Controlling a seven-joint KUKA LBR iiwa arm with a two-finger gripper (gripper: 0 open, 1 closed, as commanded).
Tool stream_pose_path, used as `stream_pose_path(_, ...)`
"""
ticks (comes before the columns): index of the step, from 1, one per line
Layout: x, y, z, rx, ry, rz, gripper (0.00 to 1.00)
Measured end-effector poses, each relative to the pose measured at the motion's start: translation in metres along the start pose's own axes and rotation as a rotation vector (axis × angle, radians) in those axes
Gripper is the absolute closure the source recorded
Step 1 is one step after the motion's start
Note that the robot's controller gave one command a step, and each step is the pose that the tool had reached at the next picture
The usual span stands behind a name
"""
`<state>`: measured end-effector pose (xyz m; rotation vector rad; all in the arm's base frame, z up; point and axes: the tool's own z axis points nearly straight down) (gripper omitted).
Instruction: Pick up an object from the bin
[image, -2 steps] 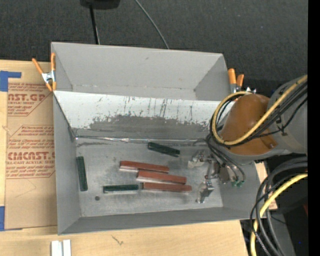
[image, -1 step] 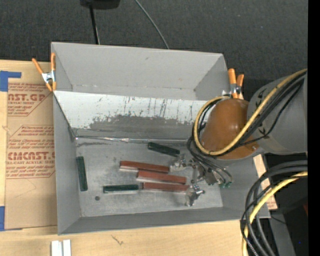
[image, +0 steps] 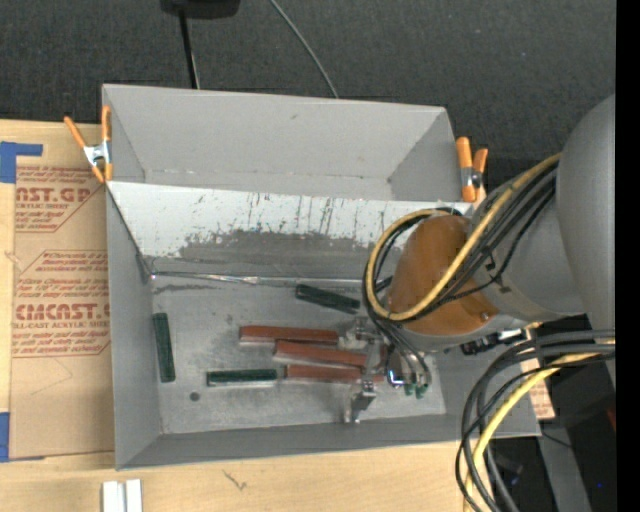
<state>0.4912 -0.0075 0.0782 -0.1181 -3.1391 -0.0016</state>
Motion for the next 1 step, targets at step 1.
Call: stream_pose_path(1,-0.0008,0.0049,0.0019,0.005,-0.029,-0.205,1.00)
